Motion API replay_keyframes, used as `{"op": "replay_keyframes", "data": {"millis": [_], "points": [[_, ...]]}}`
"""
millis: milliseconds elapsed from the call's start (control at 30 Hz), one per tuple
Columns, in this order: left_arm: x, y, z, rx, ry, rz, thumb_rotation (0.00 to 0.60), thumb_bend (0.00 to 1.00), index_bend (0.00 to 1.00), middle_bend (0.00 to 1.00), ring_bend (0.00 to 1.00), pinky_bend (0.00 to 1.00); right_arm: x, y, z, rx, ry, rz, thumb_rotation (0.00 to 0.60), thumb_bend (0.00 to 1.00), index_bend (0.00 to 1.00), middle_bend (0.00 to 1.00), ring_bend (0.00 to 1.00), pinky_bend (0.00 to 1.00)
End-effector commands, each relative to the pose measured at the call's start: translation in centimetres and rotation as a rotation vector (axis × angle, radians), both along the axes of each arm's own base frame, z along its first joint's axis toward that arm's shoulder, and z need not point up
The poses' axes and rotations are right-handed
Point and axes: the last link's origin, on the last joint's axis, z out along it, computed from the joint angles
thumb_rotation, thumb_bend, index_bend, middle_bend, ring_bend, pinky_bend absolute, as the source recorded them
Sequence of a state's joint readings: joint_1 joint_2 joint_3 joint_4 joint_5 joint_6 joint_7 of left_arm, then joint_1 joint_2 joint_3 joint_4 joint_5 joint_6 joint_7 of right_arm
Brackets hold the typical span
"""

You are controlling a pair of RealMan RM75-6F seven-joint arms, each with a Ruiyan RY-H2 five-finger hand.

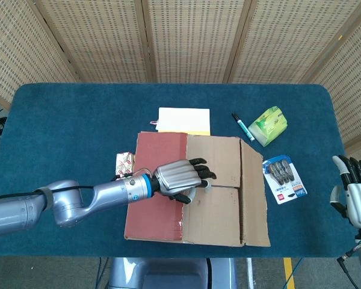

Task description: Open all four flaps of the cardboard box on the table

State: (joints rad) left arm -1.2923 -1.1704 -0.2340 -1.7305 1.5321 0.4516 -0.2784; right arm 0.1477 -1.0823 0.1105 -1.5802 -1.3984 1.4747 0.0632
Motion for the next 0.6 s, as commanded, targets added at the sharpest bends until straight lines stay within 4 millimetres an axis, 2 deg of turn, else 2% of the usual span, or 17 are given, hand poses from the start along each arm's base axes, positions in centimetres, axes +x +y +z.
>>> {"op": "replay_keyframes", "data": {"millis": [33, 367, 533, 600], "points": [[0.1, -0.3, -0.1, -0.013, 0.003, -0.003, 0.14, 1.0, 0.32, 0.15, 0.14, 0.06, 0.0, 0.0, 0.0, -0.002, -0.003, 0.0, 0.6, 0.8, 0.04, 0.08, 0.0, 0.0], [-0.6, -0.4, -0.6, -0.035, 0.056, -0.001, 0.136, 1.0, 0.31, 0.15, 0.14, 0.07, 0.0, 0.2, 0.1, -0.008, -0.01, -0.001, 0.6, 0.8, 0.04, 0.08, 0.0, 0.0], [-1.0, -0.2, -0.4, -0.029, 0.083, -0.005, 0.136, 1.0, 0.31, 0.17, 0.21, 0.11, 0.0, 0.2, 0.1, -0.008, -0.011, -0.001, 0.6, 0.8, 0.04, 0.08, 0.0, 0.0], [-1.1, -0.2, -0.1, -0.022, 0.088, -0.008, 0.136, 1.0, 0.32, 0.2, 0.25, 0.16, 0.0, 0.2, 0.0, -0.008, -0.012, -0.002, 0.6, 0.8, 0.04, 0.08, 0.0, 0.0]]}}
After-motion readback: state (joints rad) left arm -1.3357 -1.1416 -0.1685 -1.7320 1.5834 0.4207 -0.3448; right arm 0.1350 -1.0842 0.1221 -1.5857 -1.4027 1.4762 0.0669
